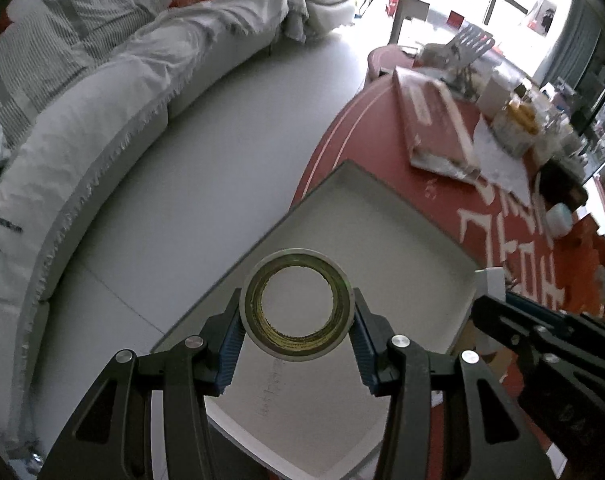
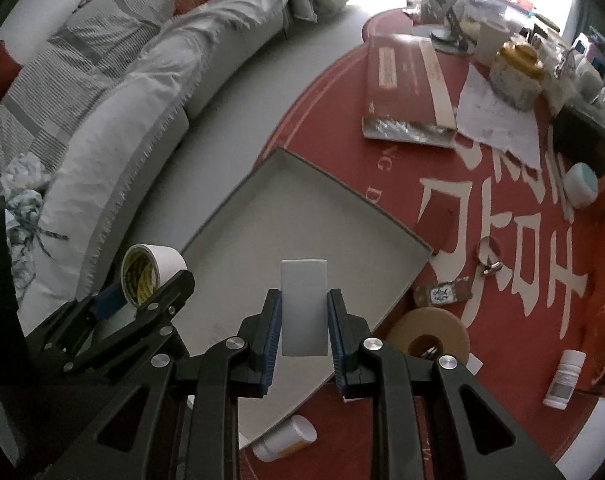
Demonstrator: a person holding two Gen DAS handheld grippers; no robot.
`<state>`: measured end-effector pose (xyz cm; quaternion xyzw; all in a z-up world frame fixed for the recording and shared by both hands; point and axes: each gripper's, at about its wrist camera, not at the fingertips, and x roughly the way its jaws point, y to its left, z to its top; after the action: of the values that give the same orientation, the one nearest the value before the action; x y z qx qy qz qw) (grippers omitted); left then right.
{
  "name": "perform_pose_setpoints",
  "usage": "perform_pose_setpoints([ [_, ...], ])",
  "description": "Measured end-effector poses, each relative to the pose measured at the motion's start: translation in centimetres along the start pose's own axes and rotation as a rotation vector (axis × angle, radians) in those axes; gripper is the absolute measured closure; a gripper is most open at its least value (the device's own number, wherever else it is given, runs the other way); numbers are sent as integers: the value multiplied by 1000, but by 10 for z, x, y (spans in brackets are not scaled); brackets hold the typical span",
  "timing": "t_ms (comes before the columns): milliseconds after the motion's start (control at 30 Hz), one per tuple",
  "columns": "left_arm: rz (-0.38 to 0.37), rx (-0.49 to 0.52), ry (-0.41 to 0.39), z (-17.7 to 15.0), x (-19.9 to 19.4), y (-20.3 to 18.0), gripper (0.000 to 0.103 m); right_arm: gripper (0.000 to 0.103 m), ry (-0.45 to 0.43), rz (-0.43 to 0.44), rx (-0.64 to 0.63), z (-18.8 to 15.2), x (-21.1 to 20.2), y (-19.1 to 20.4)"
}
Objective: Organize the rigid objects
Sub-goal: 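Carry both held items over the white tray and lower them inside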
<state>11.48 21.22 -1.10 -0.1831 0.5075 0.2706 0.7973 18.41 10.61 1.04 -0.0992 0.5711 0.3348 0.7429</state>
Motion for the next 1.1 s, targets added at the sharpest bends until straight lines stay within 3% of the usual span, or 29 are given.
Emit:
perform_pose_setpoints([
  [1100,48,16,76,-6,48,-7,51,79,90,-18,3,1,53,-4],
])
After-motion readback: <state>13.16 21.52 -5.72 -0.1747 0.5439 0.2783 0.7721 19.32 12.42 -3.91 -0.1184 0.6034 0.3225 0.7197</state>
